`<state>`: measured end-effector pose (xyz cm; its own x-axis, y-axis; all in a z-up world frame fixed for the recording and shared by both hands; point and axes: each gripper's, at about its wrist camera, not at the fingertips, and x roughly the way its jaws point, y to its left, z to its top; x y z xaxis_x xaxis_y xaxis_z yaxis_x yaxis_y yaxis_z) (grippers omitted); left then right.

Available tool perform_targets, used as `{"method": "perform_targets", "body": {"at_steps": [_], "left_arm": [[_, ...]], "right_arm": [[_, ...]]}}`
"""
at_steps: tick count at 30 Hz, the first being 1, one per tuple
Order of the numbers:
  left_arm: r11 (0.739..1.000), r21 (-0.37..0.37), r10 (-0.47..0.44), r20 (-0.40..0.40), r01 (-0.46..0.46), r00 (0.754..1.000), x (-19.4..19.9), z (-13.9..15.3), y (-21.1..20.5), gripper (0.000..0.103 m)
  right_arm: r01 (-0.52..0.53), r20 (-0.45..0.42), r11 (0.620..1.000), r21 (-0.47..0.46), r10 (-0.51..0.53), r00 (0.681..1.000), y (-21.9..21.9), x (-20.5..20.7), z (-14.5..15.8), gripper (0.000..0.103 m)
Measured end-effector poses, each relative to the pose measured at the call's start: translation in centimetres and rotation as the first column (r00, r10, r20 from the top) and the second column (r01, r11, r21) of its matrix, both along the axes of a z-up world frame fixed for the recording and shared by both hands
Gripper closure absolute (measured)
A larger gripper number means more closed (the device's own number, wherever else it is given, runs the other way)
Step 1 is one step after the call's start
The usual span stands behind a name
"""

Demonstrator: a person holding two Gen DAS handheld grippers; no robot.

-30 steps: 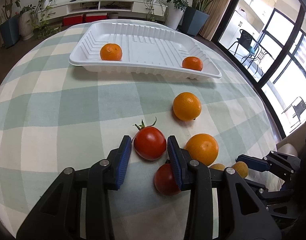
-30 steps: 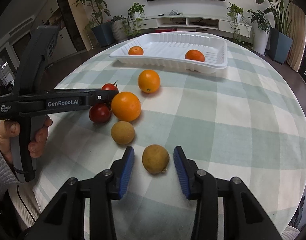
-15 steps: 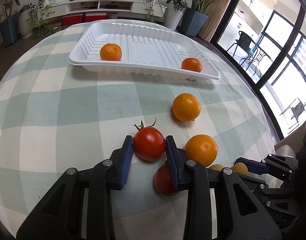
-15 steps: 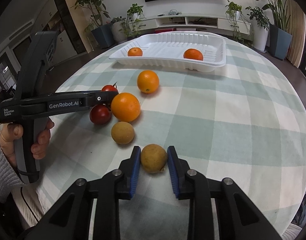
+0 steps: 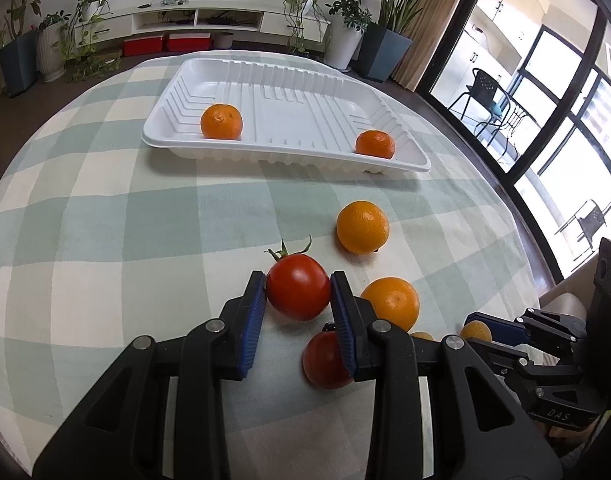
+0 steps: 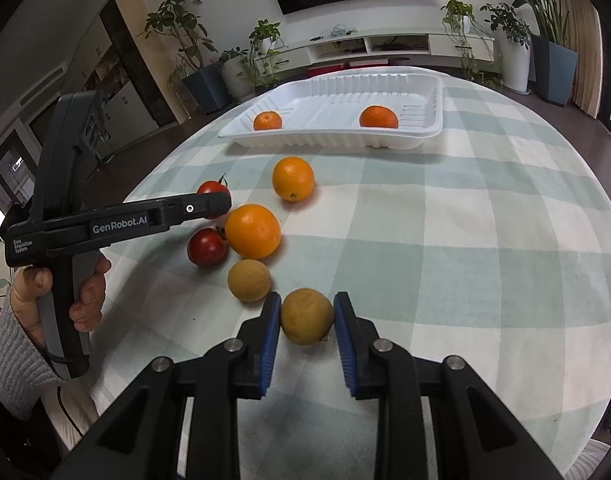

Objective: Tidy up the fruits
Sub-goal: 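Carry the tomato in the left gripper over the tray while the right gripper carries the kiwi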

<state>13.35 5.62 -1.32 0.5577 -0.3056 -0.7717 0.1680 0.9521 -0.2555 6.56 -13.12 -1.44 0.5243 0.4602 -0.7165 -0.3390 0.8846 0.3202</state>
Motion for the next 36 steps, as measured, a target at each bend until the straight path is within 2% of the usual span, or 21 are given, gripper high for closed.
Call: {"method": "perform_targets", "body": {"at_steps": [11, 36], "left_arm": [[1.0, 0.0, -0.005, 0.026, 0.005, 1.0, 0.6, 1.6, 0.2, 0.073], [1.0, 0.012, -0.009, 0.057, 0.009, 0.998, 4.4, 4.1, 0.7, 0.073]], "right_arm": [[0.014, -0.004, 0.998, 0.066, -0.013, 1.0, -1.1, 1.6, 1.1, 0.074], [0.044, 0.033, 0.991, 0.125, -0.049, 0.998, -2.4, 8.8, 4.3, 0.074]]}}
